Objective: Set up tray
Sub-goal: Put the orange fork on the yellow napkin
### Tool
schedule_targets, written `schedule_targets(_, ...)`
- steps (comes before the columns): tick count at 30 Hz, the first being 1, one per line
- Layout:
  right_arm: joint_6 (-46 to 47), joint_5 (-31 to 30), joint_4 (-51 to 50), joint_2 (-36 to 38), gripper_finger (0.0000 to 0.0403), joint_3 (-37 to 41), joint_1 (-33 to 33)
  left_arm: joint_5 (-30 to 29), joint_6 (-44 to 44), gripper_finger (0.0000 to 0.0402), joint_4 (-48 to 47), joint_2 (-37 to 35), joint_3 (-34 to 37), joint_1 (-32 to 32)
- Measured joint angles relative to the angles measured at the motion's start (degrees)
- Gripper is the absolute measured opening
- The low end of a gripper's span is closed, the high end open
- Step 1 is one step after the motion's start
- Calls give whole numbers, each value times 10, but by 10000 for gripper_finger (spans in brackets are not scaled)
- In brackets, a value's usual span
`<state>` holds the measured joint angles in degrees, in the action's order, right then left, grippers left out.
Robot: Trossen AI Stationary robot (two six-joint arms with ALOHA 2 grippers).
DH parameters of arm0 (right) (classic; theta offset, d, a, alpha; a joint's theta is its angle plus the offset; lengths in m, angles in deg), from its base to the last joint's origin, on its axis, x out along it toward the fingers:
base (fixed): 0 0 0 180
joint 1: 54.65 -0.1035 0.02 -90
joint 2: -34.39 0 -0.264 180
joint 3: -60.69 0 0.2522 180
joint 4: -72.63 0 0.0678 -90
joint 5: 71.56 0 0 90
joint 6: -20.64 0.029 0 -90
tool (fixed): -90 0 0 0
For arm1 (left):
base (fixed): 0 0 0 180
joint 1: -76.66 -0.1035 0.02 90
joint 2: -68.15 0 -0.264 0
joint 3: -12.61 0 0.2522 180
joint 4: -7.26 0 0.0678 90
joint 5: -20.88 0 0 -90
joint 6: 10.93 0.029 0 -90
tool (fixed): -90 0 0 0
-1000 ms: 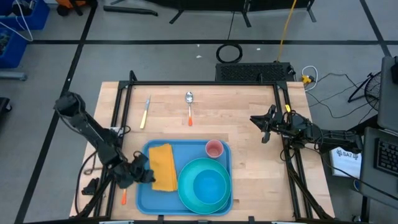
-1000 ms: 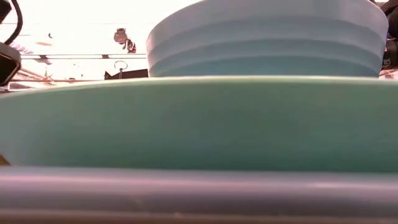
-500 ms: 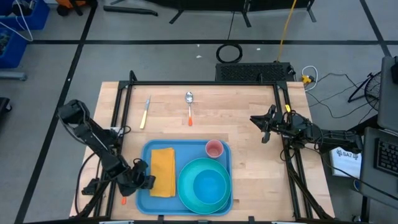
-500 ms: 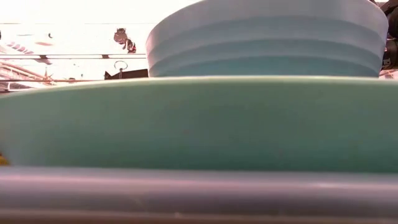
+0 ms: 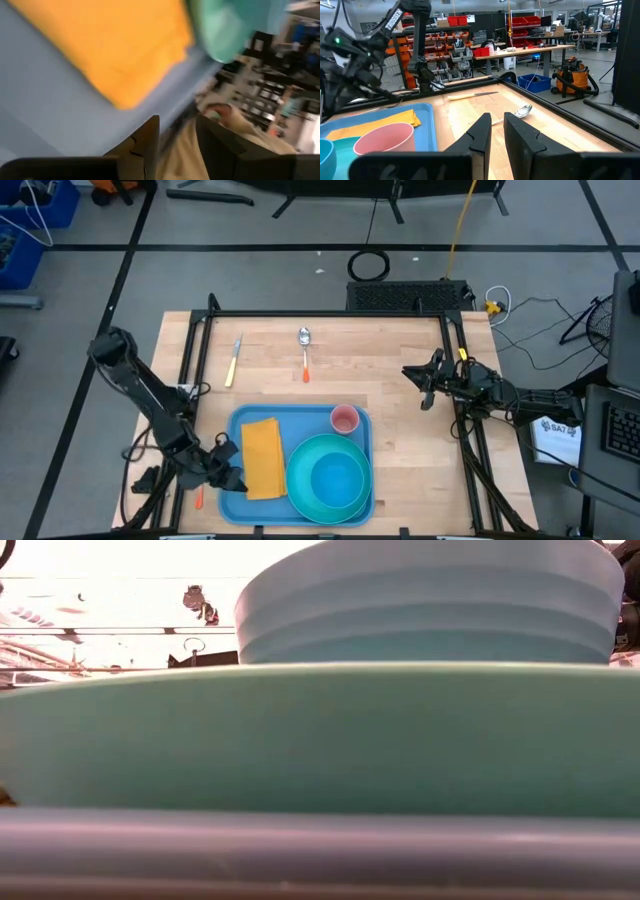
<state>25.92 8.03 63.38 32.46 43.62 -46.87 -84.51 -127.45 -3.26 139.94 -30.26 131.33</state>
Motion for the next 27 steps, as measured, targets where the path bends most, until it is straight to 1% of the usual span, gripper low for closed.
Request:
schedule_targets(3,0,0,0,0,45,0,0,0,15,130,-72,-40,-25,-3)
schedule_targets(5,0,0,0,0,45,0,0,23,-11,131,-150,-58,-44,-6)
schedule_targets(6,0,0,0,0,45,0,0,49,-49,131,-190,-63,-53,-7)
schedule_targets(8,0,0,0,0,45,0,0,120,-136,131,-266,-68,-72,-5)
schedule_targets(10,0,0,0,0,45,0,0,193,-191,131,-319,-68,-89,0)
schedule_targets(11,0,0,0,0,45,0,0,209,-199,131,-344,-67,-95,0)
schedule_targets(12,0,0,0,0,45,0,0,205,-203,131,-367,-63,-101,-1)
schedule_targets(14,0,0,0,0,45,0,0,171,-201,131,-387,-49,-105,-4)
schedule_targets(15,0,0,0,0,45,0,0,166,-201,131,-393,-42,-105,-8)
schedule_targets(16,0,0,0,0,45,0,0,172,-201,131,-400,-32,-105,-13)
schedule_targets(19,0,0,0,0,45,0,0,221,-207,131,-432,11,-105,-25)
schedule_targets(22,0,0,2,0,45,0,0,275,-211,131,-443,47,-105,-30)
schedule_targets(27,0,0,8,0,45,0,0,283,-211,131,-457,68,-105,-32)
